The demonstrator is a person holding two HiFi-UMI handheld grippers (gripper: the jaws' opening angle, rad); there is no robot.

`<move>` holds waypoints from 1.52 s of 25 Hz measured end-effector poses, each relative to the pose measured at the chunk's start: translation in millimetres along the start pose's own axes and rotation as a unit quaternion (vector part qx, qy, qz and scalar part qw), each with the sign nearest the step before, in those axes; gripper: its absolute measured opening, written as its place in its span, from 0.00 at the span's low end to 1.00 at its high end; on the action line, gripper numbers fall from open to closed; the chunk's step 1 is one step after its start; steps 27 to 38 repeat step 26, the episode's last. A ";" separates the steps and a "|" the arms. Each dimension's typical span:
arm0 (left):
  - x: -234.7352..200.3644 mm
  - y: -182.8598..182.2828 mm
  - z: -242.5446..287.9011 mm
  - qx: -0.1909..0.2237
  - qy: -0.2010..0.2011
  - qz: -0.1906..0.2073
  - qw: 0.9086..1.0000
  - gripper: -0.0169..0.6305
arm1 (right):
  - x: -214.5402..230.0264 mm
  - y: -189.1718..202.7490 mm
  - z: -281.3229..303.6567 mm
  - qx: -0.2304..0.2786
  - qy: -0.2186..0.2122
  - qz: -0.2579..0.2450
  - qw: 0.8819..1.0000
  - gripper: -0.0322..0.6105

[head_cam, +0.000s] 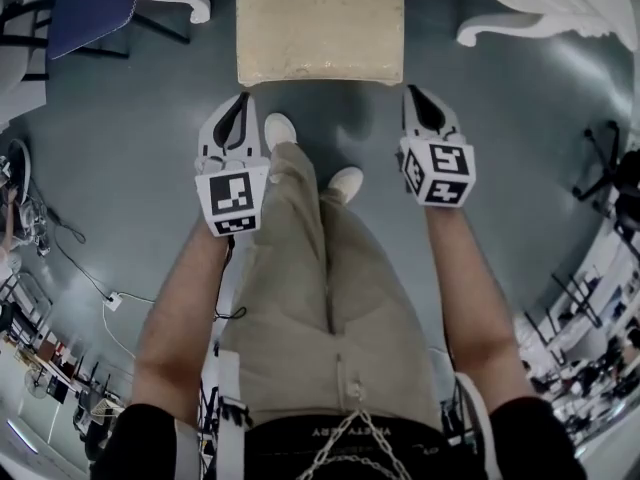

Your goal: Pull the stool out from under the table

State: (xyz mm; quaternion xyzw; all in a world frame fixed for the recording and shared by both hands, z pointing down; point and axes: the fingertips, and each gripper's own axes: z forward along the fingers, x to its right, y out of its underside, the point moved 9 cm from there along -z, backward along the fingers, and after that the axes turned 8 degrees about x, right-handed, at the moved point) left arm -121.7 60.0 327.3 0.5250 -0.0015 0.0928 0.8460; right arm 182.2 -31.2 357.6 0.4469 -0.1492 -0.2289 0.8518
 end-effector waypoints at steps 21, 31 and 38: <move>29.1 -107.4 -62.6 0.084 -0.006 -0.044 0.995 0.03 | -42.6 -83.3 -106.0 0.131 -0.066 -0.026 0.989 0.05; 30.0 -92.1 -51.9 0.074 -0.002 -0.036 0.997 0.03 | -50.7 -69.8 -94.0 0.111 -0.069 -0.003 0.991 0.05; 30.0 -92.1 -51.9 0.074 -0.002 -0.036 0.997 0.03 | -50.7 -69.8 -94.0 0.111 -0.069 -0.003 0.991 0.05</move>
